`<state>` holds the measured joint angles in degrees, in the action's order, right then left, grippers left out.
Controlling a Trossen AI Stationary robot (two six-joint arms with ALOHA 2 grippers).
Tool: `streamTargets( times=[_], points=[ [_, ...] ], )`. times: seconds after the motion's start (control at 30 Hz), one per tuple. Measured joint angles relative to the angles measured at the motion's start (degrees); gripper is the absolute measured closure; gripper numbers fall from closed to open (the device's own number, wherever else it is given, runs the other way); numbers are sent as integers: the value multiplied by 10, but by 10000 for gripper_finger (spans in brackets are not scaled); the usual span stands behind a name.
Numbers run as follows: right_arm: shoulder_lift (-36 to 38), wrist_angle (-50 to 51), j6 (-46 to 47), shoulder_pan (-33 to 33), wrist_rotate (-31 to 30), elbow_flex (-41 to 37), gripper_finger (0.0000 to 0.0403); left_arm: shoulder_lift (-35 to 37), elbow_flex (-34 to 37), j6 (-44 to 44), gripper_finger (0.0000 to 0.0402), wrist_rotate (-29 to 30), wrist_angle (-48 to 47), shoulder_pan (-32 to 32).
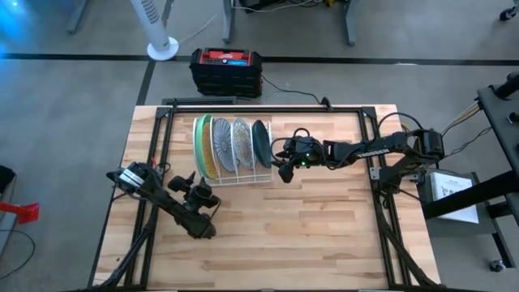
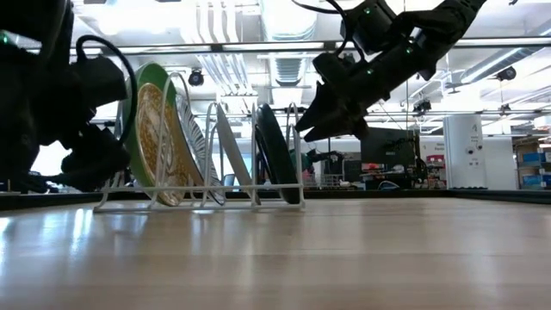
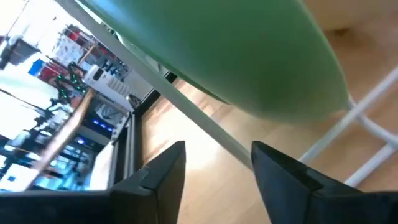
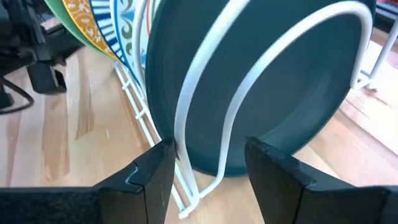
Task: Sort dishes
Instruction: Adjust the dish rack, then return to Home Position
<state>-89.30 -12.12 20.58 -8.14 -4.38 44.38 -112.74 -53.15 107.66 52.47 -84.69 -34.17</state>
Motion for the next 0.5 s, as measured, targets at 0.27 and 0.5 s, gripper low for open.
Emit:
streamTargets(
  times=[0.27,0.5],
  points=[
    [2,16,5,0,2,0,220,29,-19,10,207,-7,-53,-42],
    [44,71,-32,12,-2,-2,220,70,-43,48,210,66,-54,-102]
  ],
)
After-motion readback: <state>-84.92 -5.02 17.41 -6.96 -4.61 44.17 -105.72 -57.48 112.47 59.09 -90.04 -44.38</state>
